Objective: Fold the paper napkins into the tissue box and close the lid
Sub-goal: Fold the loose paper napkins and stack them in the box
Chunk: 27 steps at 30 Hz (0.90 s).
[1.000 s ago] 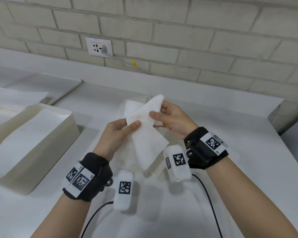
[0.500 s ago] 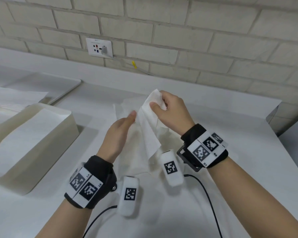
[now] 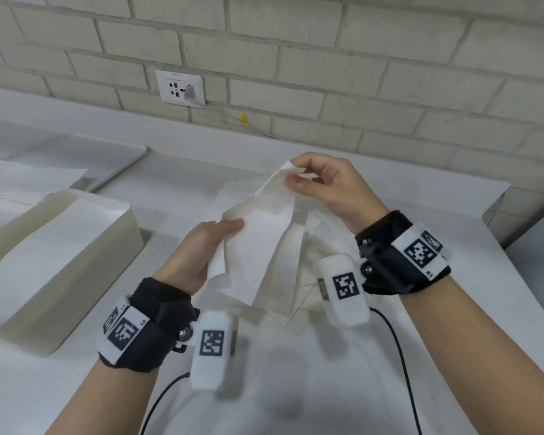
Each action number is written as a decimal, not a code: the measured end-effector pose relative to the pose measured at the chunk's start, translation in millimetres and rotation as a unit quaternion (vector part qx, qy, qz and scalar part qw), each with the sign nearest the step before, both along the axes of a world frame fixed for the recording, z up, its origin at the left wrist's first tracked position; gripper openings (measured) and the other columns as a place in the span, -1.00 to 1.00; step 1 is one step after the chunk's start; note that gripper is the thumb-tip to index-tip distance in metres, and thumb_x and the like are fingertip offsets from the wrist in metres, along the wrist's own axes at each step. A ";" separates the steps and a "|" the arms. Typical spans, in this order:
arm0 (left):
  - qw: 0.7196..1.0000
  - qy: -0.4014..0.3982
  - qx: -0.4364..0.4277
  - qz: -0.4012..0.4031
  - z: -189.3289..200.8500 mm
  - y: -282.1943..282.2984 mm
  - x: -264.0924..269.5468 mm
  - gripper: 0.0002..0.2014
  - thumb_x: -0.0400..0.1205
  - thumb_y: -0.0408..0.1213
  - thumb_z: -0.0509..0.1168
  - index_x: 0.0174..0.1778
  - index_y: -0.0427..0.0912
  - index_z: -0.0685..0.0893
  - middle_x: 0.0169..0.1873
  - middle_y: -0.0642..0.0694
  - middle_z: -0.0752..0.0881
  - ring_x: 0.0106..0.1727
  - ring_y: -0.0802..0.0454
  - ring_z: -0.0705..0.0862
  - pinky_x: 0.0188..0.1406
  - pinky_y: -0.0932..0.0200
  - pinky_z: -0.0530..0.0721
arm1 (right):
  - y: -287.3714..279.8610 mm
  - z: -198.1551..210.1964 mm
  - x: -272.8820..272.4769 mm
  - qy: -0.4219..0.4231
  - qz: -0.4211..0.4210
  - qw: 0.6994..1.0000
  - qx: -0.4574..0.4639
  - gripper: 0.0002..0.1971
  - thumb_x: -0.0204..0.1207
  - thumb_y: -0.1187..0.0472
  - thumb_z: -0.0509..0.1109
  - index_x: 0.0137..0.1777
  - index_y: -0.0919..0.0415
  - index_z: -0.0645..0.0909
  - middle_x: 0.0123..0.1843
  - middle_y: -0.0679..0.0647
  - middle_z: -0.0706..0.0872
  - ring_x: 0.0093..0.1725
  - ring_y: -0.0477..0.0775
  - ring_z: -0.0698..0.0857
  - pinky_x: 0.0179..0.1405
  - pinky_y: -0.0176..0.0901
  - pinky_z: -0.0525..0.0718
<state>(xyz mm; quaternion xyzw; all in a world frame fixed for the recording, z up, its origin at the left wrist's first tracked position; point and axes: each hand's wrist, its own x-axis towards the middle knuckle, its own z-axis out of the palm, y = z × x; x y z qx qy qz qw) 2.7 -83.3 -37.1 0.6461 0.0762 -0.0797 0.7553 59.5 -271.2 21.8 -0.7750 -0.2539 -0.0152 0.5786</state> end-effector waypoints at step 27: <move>0.932 -0.262 0.250 -0.022 -17.6 7.1 -8.9 -0.70 0.55 -0.19 0.16 0.12 0.16 0.67 0.17 0.29 0.63 0.22 0.55 0.51 0.14 0.68 0.31 | -35.4 14.4 -2.6 -0.027 0.031 0.991 -0.123 -0.82 0.49 0.34 0.43 0.03 0.09 0.65 -0.11 0.05 0.77 -0.03 -0.12 0.72 0.14 -0.29 0.60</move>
